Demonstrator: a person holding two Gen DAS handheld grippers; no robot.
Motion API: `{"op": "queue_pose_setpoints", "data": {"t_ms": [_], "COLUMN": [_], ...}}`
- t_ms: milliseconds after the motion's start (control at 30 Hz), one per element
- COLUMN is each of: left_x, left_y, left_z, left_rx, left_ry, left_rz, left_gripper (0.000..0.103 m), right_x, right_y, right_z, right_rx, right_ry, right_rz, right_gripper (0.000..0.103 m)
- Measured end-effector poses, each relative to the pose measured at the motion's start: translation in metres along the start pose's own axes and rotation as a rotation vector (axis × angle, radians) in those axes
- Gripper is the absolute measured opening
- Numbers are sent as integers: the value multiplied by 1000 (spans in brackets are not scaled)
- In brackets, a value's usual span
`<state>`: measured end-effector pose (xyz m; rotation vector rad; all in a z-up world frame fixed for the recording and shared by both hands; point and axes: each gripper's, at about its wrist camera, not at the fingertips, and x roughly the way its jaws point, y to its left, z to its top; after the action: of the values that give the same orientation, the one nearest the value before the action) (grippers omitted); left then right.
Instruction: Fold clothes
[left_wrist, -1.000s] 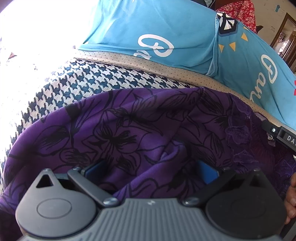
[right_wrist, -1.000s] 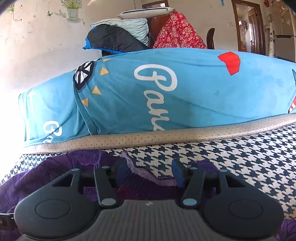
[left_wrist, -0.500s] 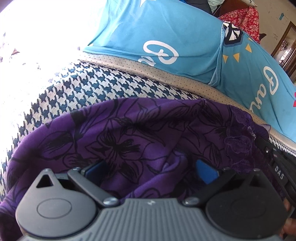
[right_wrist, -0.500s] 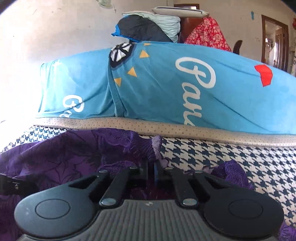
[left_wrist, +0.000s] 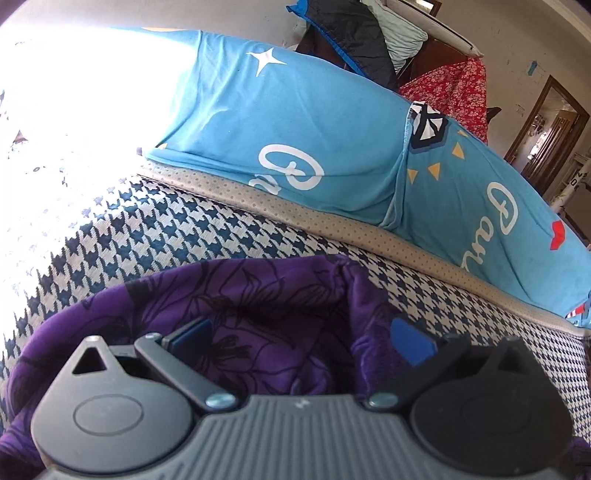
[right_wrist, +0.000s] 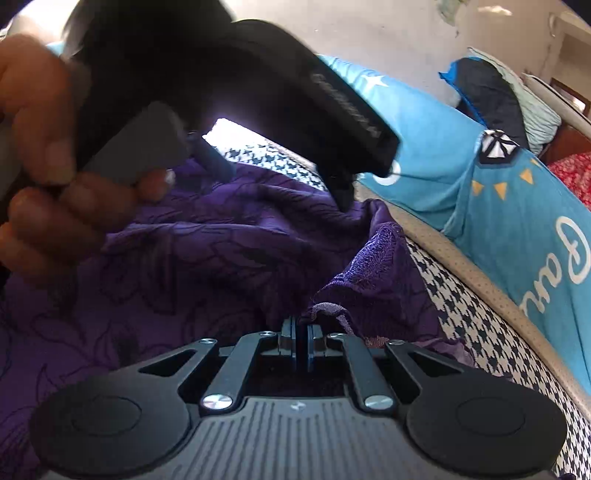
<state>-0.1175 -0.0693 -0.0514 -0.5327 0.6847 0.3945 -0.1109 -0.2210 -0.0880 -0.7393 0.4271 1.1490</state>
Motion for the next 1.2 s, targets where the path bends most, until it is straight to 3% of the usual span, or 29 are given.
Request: {"op": "queue_pose_setpoints", "data": {"t_ms": [67, 167, 333, 433, 533, 633, 733, 833, 933, 1100, 1200], "left_x": [12, 31, 35, 34, 34, 34, 34, 34, 35, 35, 34], "left_y": [-4, -3, -4, -3, -2, -2, -3, -4, -4, -4, -3], "left_z": [-3, -13, -20, -19, -19, -19, -19, -20, -21, -21, -21], "left_rx": [24, 31, 81, 69, 65, 65, 67, 69, 72, 76, 70], "left_ry": [48, 116, 113, 116, 118, 120, 122, 123, 124, 124, 123], "left_rz": [-31, 32, 73, 72, 73, 76, 79, 80, 81, 80, 75], "left_gripper": [103, 103, 103, 103, 103, 103, 103, 103, 103, 103, 103], "right_x": [2, 1, -16, -31, -43, -43, -28, -10, -11, -7, -2], "right_y": [6, 6, -12, -43, -76, -109, -130, -140, -143, -145, -139], "right_z": [0, 1, 5, 4, 1, -9, -21, -35, -56, -65, -65], "right_rx": [-27, -38, -3, 94, 213, 341, 402, 411, 480, 579, 574], "right_ry": [11, 17, 5, -13, -63, -80, -55, 12, 61, 52, 41], "right_rz": [12, 30, 116, 172, 116, -22, -142, -201, -214, -215, -214], "right_gripper": [9, 15, 30, 32, 32, 32, 40, 49, 55, 71, 66]}}
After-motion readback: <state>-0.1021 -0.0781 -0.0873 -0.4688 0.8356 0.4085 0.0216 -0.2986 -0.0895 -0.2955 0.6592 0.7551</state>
